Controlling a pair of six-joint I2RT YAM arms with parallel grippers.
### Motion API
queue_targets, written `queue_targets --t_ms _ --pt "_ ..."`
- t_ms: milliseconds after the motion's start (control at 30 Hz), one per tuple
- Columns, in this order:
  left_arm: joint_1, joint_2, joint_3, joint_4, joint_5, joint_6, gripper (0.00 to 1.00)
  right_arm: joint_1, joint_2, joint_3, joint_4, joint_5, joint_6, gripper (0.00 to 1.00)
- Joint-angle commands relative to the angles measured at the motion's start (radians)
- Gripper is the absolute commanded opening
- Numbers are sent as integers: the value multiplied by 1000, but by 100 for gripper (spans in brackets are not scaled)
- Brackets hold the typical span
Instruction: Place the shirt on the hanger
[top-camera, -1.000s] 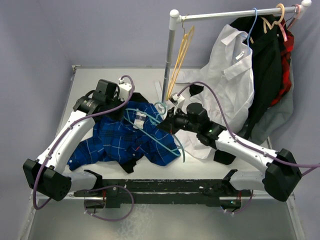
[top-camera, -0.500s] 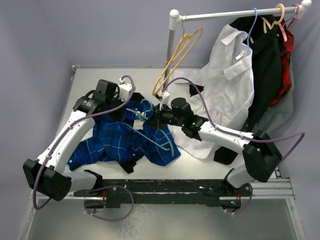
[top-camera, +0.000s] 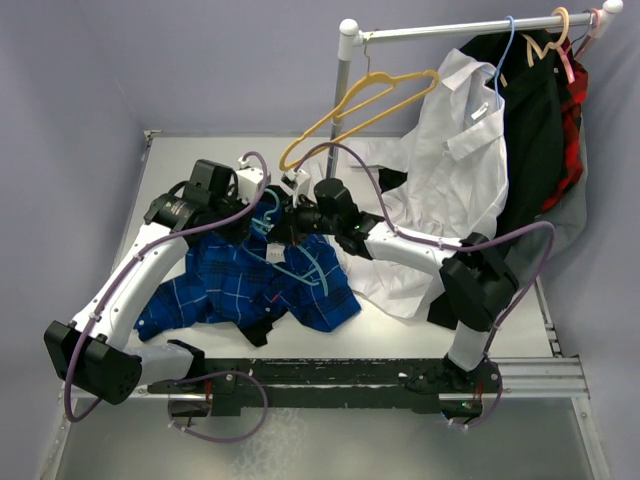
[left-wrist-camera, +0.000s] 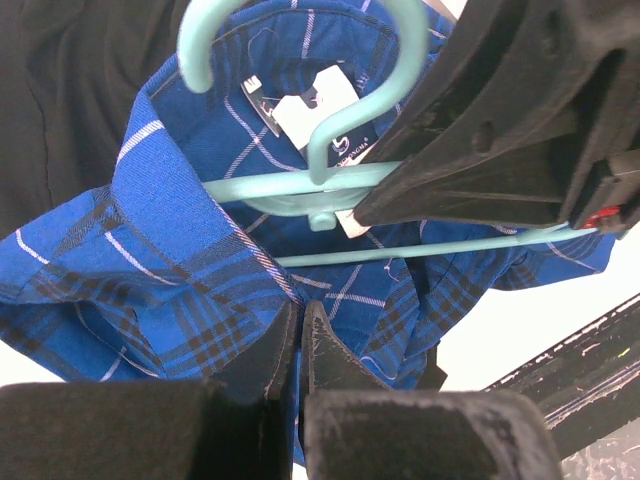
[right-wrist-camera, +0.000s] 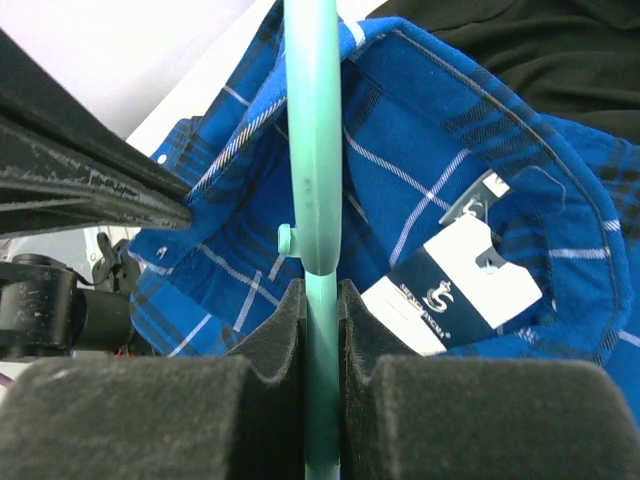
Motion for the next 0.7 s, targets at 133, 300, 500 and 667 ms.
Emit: queue_targets --t_ms 133,300,500,667 --pt "-1 -21 21 -1 38 22 0 5 53 117 16 -65 -9 0" --pt "-3 -20 16 -12 69 25 0 5 107 160 10 -73 -8 0" --pt "-3 -22 8 -21 55 35 0 5 161 206 7 -92 1 0" --pt "-3 -25 -1 -21 67 35 0 6 188 231 11 -93 8 0"
